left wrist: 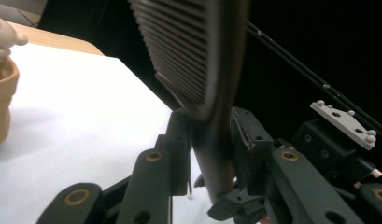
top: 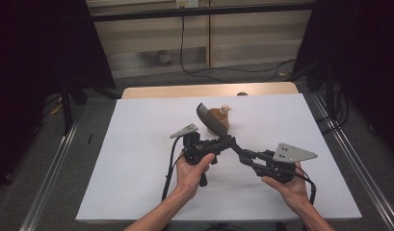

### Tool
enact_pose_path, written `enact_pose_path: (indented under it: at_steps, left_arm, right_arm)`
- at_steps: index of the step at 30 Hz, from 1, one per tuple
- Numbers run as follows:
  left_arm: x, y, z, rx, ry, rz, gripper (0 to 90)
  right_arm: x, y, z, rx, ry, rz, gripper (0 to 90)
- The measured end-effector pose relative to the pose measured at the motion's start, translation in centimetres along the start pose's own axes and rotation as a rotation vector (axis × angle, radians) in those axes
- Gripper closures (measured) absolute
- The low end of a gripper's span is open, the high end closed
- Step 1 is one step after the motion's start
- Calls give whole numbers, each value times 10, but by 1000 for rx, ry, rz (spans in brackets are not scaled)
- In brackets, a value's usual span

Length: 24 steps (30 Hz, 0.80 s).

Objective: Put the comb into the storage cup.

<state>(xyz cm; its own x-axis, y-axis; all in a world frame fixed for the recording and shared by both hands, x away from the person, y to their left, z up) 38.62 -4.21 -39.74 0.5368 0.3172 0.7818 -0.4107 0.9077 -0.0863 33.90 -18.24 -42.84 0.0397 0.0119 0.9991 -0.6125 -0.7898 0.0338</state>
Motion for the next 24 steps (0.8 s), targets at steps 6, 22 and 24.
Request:
enact_pose_path:
  at_steps: [6,22,24]
  left_arm:
    - [0,0,1,-11,7,-9,726]
    - [2,1,2,-15,-13,-18,732]
    - [3,2,1,-15,-14,-19,733]
  right_arm:
    - [-1,-1,-1,5,19,-19,725]
    - [1,-5,-4,33,4,-15,564]
    - [1,-5,-4,23,5,-21,520]
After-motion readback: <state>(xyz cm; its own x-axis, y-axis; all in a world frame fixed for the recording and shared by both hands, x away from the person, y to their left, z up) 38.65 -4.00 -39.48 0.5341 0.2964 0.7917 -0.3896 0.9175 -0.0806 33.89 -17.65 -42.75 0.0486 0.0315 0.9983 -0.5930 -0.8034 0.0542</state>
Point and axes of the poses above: each handheld gripper's, and its own axes: y roughly backward along the jaws, x roughly out of its top, z roughly to its right, the point moved 7 cm from there along -y, roughly forward along the jaws, and after that the axes turned 12 degrees about z, right-handed, at the moved point
